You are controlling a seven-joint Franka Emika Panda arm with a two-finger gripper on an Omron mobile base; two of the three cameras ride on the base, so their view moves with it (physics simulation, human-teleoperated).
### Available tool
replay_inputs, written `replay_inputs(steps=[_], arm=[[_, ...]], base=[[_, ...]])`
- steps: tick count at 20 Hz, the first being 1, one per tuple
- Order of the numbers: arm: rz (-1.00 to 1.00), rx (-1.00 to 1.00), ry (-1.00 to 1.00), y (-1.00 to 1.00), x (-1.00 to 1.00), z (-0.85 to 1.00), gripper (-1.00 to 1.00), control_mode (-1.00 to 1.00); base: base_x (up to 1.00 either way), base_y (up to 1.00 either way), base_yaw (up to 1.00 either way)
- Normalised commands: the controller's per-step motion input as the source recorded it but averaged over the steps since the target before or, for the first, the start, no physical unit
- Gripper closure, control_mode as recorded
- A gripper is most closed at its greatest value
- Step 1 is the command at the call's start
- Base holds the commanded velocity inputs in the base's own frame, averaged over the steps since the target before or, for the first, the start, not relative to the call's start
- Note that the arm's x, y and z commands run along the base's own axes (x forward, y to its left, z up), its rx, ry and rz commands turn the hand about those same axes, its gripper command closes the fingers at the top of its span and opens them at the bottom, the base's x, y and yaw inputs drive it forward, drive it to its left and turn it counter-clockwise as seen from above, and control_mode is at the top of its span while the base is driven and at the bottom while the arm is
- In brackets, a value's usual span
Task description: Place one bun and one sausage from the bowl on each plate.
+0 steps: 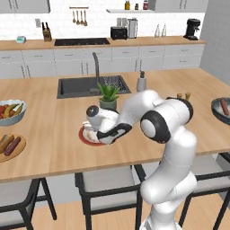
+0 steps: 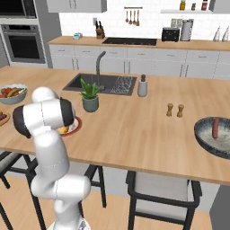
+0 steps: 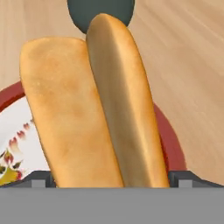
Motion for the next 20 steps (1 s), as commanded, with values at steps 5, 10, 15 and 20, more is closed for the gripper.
replay_inputs(steps=[5,10,15,20], arm=[[-0.08,0.06,-0.04,0.00,-0.48,-0.26,-1.00,-1.00],[-0.07,0.16,0.05,0.08,0.09,0.59,-1.00,-1.00],[-0.01,0.13,0.10,0.17,0.64,1.00,-1.00,-1.00],[-0.09,0.15,0.22,-0.46,-0.63,1.00,-1.00,-1.00]], base=[[0.00,0.00,0.00],[0.00,0.00,0.00],[0.00,0.00,0.00],[0.00,0.00,0.00]])
